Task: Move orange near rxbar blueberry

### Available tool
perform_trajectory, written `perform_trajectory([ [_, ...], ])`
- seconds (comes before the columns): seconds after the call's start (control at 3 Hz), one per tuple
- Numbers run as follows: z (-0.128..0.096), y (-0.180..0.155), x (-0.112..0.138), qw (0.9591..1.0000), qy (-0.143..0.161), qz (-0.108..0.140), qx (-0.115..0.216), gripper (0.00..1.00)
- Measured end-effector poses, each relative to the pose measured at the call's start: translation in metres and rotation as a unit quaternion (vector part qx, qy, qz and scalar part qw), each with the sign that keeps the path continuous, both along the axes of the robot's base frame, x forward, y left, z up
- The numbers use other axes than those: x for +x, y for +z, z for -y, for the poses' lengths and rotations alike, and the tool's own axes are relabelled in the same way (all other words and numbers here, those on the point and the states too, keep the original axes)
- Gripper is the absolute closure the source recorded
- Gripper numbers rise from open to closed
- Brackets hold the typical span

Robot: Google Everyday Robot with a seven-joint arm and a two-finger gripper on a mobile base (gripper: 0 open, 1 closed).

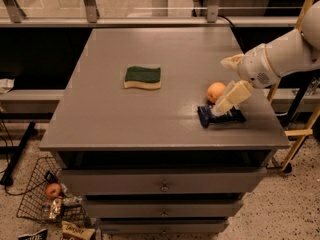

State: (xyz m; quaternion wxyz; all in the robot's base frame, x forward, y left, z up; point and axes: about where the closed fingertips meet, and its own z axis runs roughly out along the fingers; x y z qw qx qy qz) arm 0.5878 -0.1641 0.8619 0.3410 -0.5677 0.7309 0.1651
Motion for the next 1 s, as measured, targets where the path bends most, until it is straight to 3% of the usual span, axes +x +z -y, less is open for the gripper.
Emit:
perform_trajectory([
  [0.33,0.029,0.017,-0.018,0.9998,-0.011,0.013,0.009,0.0],
  [0.67,0.083,0.039,-0.048,0.9979,-0.045,0.033,0.031,0.0],
  [1.0,0.094,0.04,-0.054,0.9973,-0.056,0.033,0.034,0.0],
])
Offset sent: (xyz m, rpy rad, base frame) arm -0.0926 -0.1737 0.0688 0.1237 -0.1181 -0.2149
